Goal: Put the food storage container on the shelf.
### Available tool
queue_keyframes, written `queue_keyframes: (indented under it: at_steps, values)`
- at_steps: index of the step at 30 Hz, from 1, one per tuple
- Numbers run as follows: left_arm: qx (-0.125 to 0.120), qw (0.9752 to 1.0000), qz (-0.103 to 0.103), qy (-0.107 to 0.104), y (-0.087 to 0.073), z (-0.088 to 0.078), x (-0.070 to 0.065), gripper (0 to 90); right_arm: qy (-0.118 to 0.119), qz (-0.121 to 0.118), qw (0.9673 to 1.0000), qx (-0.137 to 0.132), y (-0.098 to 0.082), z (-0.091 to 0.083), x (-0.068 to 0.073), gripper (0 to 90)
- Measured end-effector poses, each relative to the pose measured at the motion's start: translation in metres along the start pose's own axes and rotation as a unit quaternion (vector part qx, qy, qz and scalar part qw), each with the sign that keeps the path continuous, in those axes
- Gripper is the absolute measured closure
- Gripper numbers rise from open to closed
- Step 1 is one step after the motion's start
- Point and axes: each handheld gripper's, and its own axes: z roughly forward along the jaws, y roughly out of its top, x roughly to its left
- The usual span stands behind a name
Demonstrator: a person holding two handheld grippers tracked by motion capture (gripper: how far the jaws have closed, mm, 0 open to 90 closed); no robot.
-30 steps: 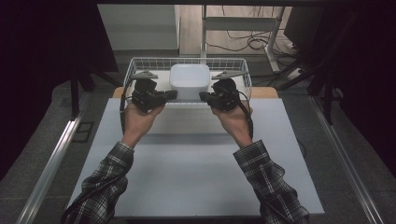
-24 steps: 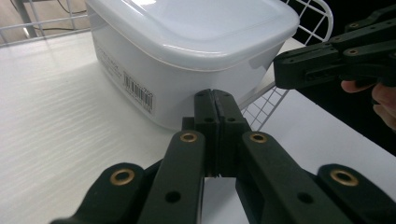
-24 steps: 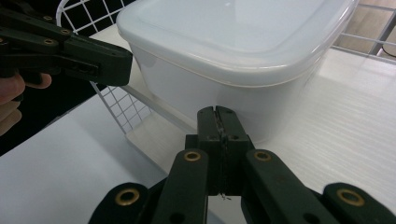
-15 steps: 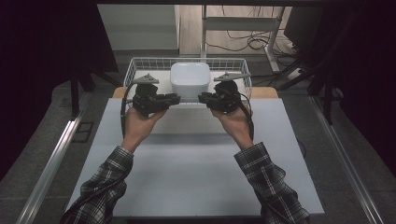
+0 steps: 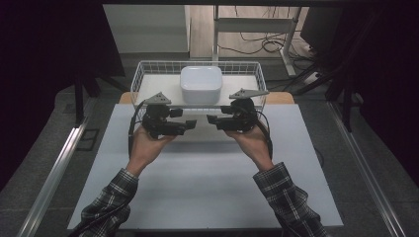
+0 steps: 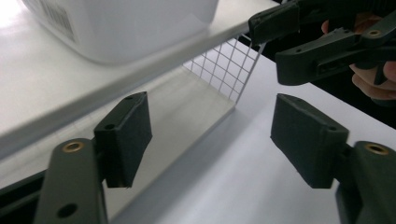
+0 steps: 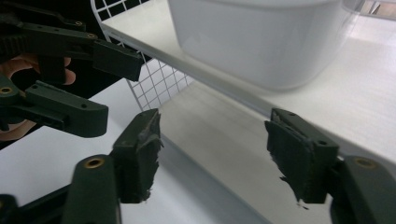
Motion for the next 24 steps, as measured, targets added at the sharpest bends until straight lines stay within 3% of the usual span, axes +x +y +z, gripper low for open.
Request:
queue_keyframes:
  at_steps: [14,24]
  values:
    - [0.012,0.9999,-0.001,0.012,-0.03,-0.009,-0.007,17.7,0.001,-0.019,0.9998,0.007,-0.027,-0.003,0.006,17.0]
    - [0.025,0.9996,0.006,0.013,-0.058,-0.002,-0.014,12.0,0.001,-0.025,0.9996,0.014,-0.05,-0.001,0.01,9.3]
